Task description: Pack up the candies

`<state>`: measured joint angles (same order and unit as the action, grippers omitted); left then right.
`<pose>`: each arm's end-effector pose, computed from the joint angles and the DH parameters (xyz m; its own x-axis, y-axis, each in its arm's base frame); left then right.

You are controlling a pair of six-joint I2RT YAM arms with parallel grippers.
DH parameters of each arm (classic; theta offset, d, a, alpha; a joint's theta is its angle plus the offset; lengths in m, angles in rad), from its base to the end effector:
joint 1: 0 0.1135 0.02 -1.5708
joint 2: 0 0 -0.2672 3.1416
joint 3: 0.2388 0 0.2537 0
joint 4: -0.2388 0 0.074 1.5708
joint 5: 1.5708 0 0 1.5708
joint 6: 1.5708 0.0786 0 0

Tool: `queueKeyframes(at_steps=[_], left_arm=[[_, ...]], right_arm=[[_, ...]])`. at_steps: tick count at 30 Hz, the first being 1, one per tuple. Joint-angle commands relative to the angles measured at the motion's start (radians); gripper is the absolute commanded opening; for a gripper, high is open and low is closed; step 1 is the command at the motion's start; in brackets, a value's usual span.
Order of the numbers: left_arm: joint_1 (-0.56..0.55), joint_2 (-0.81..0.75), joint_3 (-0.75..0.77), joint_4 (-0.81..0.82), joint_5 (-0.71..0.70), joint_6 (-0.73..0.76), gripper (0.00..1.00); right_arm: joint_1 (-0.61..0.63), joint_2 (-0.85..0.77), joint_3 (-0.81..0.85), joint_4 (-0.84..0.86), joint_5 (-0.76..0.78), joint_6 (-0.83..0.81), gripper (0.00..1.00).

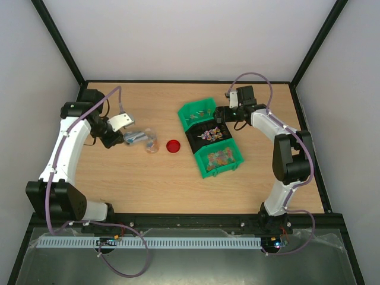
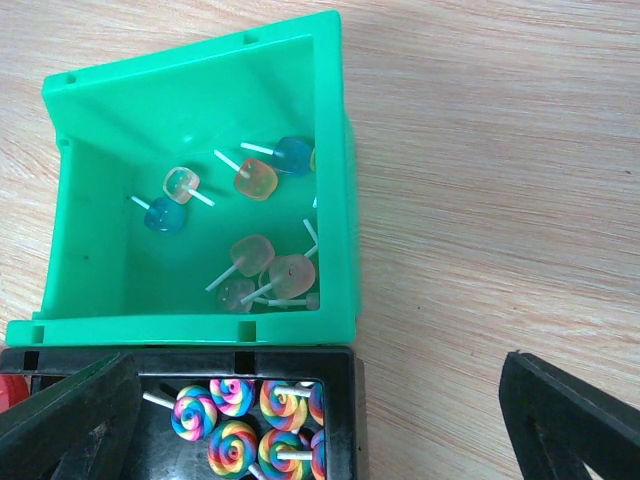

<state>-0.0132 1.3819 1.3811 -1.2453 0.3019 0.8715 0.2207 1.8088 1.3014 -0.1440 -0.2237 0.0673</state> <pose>0.2636 -0.0269 0.2945 -0.5277 0.7377 -0.4210 0.7944 0.6041 0.0628 0.4327 0.1150 0.2145 -0.6162 -0.0710 -0.7844 -0.3449 0.9197 0.1877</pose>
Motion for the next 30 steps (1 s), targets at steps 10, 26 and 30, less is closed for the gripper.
queueKeyframes(at_steps=[10, 26, 30], left_arm=[[-0.040, 0.001, 0.036, -0.042, -0.069, -0.018, 0.02], [-0.129, 0.021, 0.116, -0.040, -0.192, -0.038, 0.02], [-0.133, 0.018, 0.116, -0.041, -0.195, -0.030, 0.02]], right_arm=[[-0.006, -0.018, -0.002, -0.029, -0.005, 0.000, 0.99], [-0.007, -0.029, -0.005, -0.038, -0.006, -0.009, 0.99], [-0.008, -0.032, -0.005, -0.044, -0.006, -0.012, 0.99]])
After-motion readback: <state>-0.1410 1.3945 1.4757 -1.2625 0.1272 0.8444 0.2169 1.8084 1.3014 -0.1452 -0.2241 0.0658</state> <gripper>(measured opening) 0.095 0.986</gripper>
